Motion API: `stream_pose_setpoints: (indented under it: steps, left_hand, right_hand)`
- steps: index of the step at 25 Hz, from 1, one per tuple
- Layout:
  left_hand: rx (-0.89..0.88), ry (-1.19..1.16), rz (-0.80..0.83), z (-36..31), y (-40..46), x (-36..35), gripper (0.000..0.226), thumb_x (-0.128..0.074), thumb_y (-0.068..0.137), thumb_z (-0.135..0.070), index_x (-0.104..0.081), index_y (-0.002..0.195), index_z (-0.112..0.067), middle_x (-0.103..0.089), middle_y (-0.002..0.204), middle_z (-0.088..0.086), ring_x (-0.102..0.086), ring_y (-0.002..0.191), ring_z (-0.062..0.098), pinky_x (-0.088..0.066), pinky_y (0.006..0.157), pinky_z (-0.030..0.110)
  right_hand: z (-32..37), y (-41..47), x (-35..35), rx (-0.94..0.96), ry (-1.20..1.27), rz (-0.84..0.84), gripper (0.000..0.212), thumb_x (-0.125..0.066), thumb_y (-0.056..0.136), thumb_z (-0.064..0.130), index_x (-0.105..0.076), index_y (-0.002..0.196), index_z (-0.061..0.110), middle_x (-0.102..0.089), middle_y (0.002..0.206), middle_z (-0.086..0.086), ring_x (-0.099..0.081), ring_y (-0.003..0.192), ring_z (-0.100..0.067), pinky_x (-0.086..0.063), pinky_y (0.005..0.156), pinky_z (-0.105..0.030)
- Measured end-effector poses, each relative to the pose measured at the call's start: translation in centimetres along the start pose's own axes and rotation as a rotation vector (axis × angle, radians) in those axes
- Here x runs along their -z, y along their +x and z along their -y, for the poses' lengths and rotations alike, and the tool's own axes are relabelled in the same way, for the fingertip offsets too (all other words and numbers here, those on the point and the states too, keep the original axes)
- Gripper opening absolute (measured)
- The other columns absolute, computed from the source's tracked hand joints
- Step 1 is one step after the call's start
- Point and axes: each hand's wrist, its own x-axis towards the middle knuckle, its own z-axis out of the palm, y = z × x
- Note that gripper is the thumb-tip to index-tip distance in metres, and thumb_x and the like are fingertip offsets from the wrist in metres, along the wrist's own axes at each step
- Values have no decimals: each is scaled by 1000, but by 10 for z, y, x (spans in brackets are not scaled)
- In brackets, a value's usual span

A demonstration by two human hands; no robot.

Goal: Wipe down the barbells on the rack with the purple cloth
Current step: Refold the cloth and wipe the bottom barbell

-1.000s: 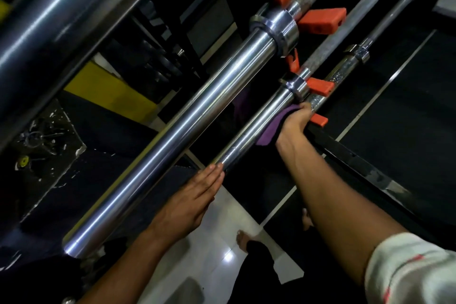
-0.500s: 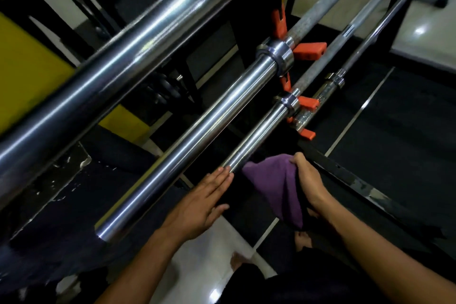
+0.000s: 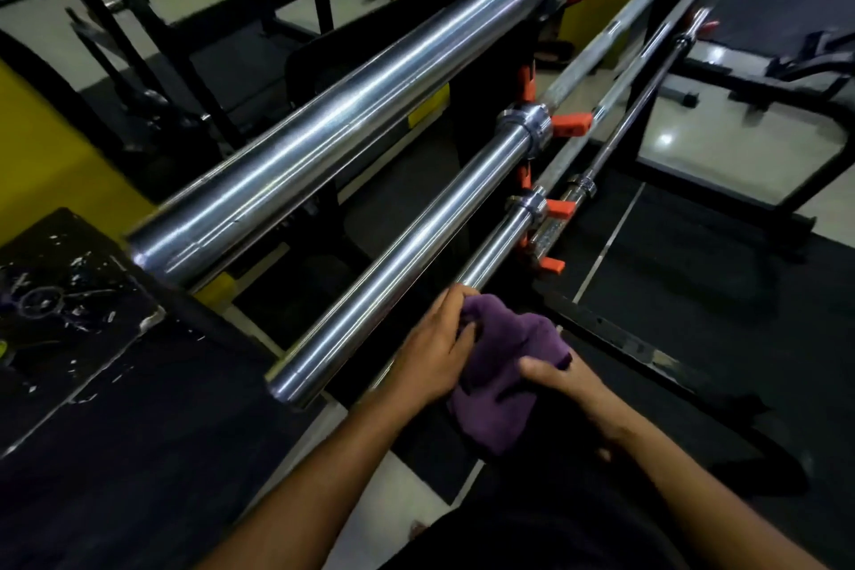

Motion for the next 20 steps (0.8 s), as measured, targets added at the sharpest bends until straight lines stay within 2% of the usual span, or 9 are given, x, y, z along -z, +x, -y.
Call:
stream_pose_setpoints:
  steps: [2,4,6,8,11,13,15,17,20]
  left_hand:
    - [-40,45,51,-8,-4,5,44,-49,98,-17,-42,141,-27,-46,136,-5,-55,116,15,-48,97,39]
    - [-140,189,95,-18,-13,23,57,-49,101,-16,-32,154,-27,-33,152,-7,-47,131,16,-49,100,39]
    - [-329,352,-8,-20,-15,49,60,-57,97,-11,-38,152,-23,-33,157,-6,-43,136,16,-52,98,38]
    - [-408,401,-57,-23,-11,71,60,-60,95,-9,-40,152,-16,-33,159,1,-37,142,17,-42,111,36]
    - [-434,683,47,-20,-6,91,67,-52,100,-20,-21,159,-15,-11,167,4,-12,153,18,-15,125,38]
    - [-307,611,118,-10,-2,107,67,-45,104,-24,-10,160,-16,2,168,1,0,154,13,-6,126,33]
    - [-207,405,160,-2,-1,117,64,-41,106,-26,-7,160,-18,7,167,-4,2,153,8,-3,123,21]
    - [-187,354,168,0,-2,116,63,-40,106,-25,-9,160,-18,5,167,-6,0,153,6,-4,121,15]
    - [-182,379,170,0,-1,112,63,-39,105,-27,-9,160,-18,4,168,-6,-3,153,7,-8,122,17]
  right_hand:
    - [1,-5,2,66,-259,-154,41,-81,80,4,-65,118,10,-77,101,-8,-73,93,-18,-56,77,-24]
    - [8,-8,11,135,-352,-319,24,-68,86,-9,-70,104,7,-78,86,-5,-71,82,-15,-55,72,-24]
    - [19,-3,24,215,-398,-475,25,-65,88,-11,-72,95,12,-77,80,0,-69,76,-8,-54,69,-23]
    - [36,19,39,351,-595,-578,28,-68,86,-1,-73,96,25,-76,90,6,-67,79,-3,-52,74,-24]
    - [48,78,44,494,-944,-457,22,-69,87,16,-67,99,35,-56,108,12,-57,100,-8,-46,87,-22]
    - [28,123,40,494,-1193,-280,20,-66,89,34,-62,108,32,-51,128,6,-46,126,-19,-38,108,-39]
    - [-10,160,45,517,-1498,-242,45,-57,87,55,-58,122,27,-52,140,2,-32,145,-25,-23,117,-59]
    - [-30,175,43,550,-1503,-336,59,-56,81,59,-59,127,23,-58,135,2,-31,147,-26,-17,116,-65]
    - [-44,161,-2,548,-1463,-434,56,-57,74,58,-68,109,16,-66,115,-2,-44,134,-33,-18,112,-72]
